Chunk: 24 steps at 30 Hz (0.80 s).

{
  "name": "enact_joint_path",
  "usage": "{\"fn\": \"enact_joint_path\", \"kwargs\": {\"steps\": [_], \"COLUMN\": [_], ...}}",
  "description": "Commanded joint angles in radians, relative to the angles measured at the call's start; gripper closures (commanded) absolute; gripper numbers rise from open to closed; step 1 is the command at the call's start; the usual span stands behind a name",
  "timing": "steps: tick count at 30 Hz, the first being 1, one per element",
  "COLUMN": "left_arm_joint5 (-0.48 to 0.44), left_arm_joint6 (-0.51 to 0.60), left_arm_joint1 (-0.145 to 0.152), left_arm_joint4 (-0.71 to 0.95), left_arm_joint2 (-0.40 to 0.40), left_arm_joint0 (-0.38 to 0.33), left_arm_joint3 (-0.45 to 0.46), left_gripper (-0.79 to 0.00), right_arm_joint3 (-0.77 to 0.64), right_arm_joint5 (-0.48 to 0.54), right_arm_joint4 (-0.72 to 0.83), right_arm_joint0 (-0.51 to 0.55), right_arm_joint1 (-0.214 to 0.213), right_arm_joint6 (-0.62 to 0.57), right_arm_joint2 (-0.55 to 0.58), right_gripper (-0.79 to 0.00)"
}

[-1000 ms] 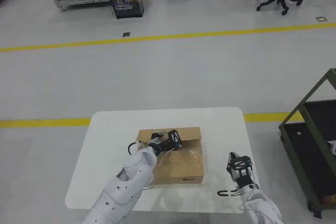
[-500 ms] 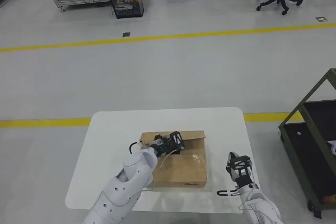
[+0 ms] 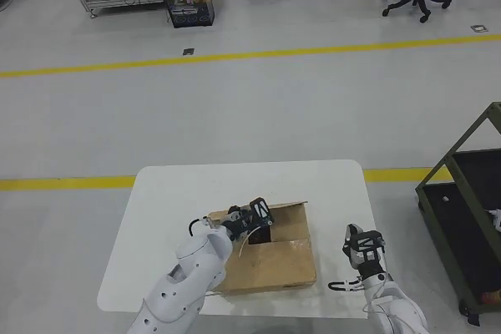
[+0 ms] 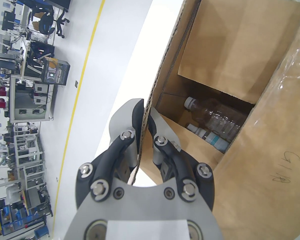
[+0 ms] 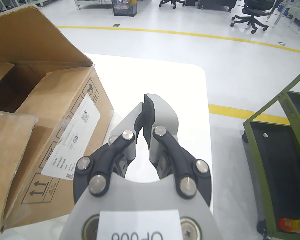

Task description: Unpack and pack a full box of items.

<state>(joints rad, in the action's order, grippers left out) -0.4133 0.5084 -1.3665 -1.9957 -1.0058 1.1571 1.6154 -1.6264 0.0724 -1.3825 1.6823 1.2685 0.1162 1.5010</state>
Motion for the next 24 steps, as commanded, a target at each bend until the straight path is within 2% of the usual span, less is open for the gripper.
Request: {"fn": "enact_joint_path", "kwargs": {"steps": [1, 9, 17, 24], "left_arm_joint5": [0.0, 0.106, 0.269, 0.365], "left_arm_joint6": [-0.012, -0.051, -0.061, -0.055], "left_arm_joint1": [-0.002, -0.024, -0.065, -0.107], "left_arm_joint4": [-0.031, -0.088, -0.156, -0.123], "left_arm_joint2": [0.011, 0.06, 0.143, 0.192], "left_arm_joint0": [-0.024, -0.13, -0.239, -0.304], "left_arm_joint3": [-0.019, -0.122, -0.262, -0.414], "left_gripper": [-0.785, -0.785, -0.785, -0.785], "right_arm_joint3": [-0.001, -0.011, -0.015, -0.015], "right_arm_joint5": [0.0, -0.007, -0.018, -0.023], "right_arm_joint4": [-0.002, -0.004, -0.004, -0.003], "right_arm_joint0": [-0.001, 0.007, 0.015, 0.016], "right_arm_joint1": [0.0, -0.001, 0.0, 0.001], "right_arm_joint6": [-0.001, 0.002, 0.001, 0.001], "right_arm_joint2": [0.001, 0.009, 0.006, 0.004], "right_gripper": [0.0, 0.0, 0.0, 0.0]}}
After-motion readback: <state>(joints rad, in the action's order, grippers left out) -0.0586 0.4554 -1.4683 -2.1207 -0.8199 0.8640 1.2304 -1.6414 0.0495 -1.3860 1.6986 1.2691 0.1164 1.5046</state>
